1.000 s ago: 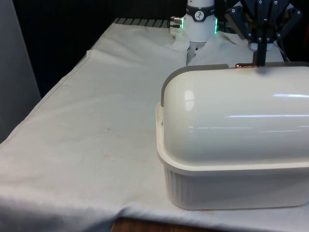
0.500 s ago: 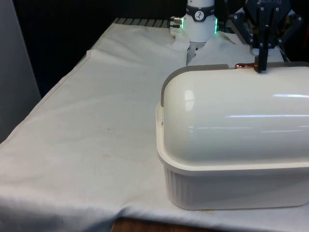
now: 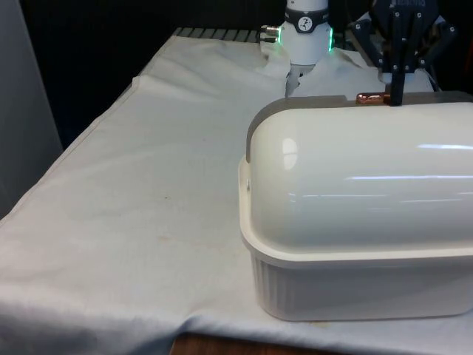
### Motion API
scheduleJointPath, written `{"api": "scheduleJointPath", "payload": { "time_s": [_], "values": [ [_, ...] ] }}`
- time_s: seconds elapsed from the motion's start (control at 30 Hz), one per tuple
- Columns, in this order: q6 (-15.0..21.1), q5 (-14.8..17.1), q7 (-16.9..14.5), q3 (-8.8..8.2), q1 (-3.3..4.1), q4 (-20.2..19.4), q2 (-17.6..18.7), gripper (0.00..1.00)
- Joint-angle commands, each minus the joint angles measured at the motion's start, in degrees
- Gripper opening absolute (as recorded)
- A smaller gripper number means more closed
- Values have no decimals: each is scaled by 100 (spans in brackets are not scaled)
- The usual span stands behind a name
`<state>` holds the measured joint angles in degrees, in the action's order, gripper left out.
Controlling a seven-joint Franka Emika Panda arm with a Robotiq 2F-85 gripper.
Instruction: Open the lid, then close it.
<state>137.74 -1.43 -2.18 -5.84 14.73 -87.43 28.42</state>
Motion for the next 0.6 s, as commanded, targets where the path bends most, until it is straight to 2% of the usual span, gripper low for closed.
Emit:
{"api": "scheduleJointPath", "payload": {
  "time_s": [0.0,0.03,0.07,0.33,0.37,0.4,0.57],
  "values": [
    [109,-52,46,-29,29,-138,-63,0],
    [6,-6,0,0,0,-34,-17,0],
    [120,-57,46,-29,34,-172,-74,0],
    [189,-120,52,-23,57,-533,-264,0],
    [80,-74,0,0,23,-458,-252,0],
    [195,-132,57,-23,57,-579,-292,0],
    [229,-178,63,-17,74,-842,-430,0]
  ]
}}
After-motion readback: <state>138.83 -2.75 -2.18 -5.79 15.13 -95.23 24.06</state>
